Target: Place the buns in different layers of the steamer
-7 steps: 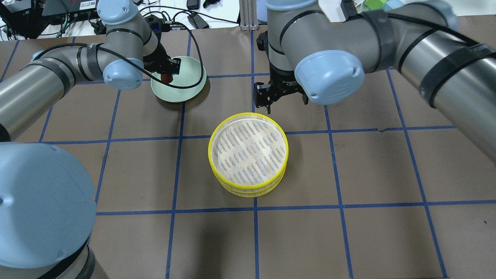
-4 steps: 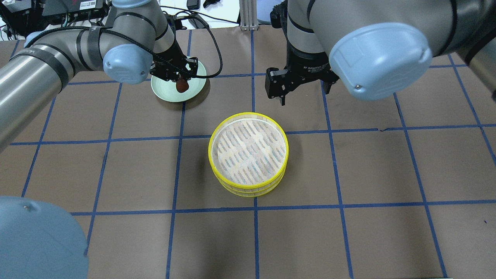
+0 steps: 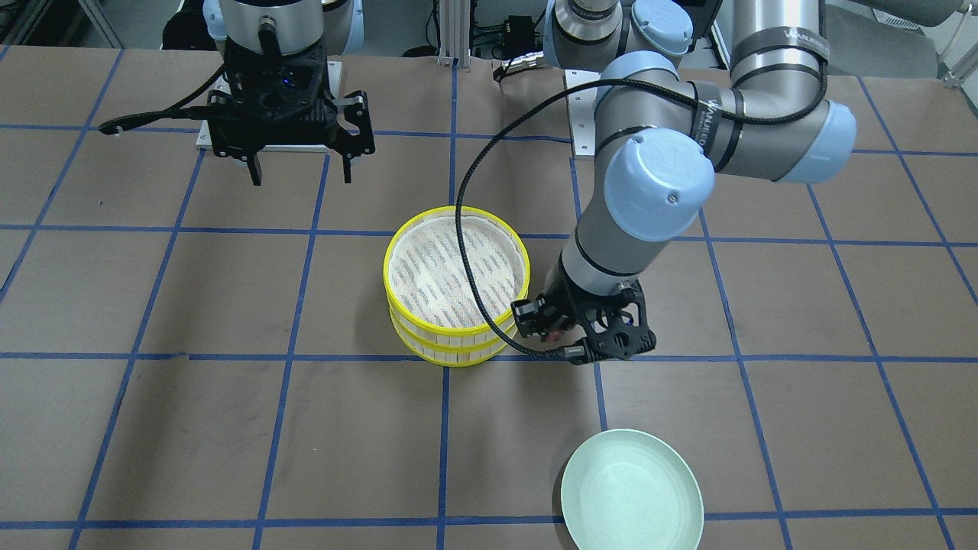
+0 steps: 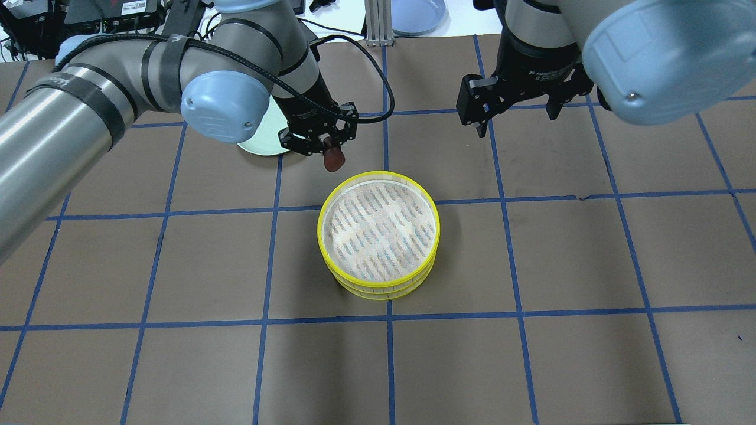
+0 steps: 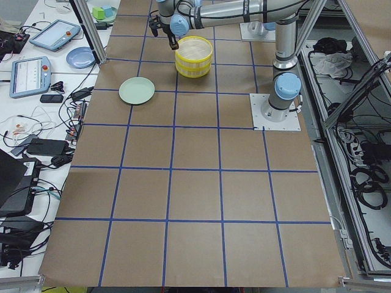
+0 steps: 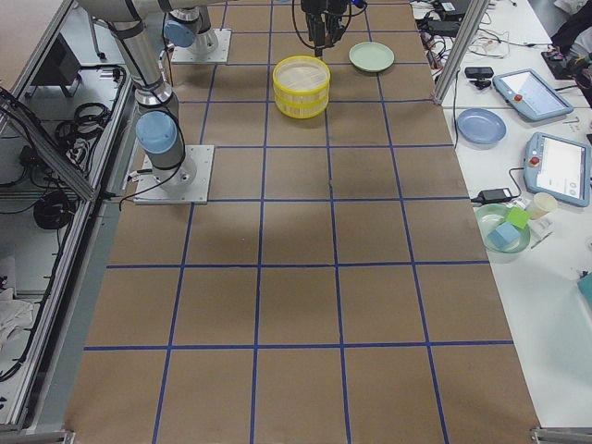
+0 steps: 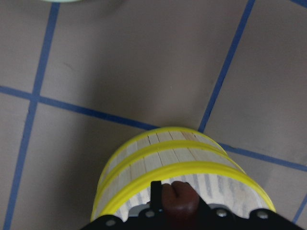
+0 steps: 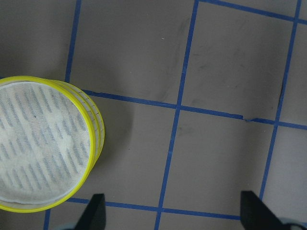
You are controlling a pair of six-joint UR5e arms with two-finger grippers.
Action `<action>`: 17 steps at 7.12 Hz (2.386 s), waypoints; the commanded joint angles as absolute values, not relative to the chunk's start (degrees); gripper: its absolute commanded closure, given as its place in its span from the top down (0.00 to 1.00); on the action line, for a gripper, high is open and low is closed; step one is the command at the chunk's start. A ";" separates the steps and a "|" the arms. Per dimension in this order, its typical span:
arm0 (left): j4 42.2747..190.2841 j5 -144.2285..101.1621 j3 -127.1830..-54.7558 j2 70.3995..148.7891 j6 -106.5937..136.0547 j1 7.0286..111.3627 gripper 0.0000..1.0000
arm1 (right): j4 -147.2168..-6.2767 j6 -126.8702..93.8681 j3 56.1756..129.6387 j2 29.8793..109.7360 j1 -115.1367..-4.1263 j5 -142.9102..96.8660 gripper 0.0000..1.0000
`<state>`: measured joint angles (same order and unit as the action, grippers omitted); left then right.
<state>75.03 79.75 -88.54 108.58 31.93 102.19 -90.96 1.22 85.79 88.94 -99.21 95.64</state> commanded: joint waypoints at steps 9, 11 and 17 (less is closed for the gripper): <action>74.71 75.84 -90.80 105.39 32.08 99.51 1.00 | -91.49 10.55 85.96 91.14 -89.21 88.86 1.00; 78.02 80.84 -89.65 101.53 13.76 92.58 1.00 | -91.49 10.55 86.04 91.14 -89.21 88.95 1.00; 91.23 91.94 -86.48 88.96 -2.99 87.89 1.00 | -91.14 10.63 86.48 91.23 -89.21 89.30 1.00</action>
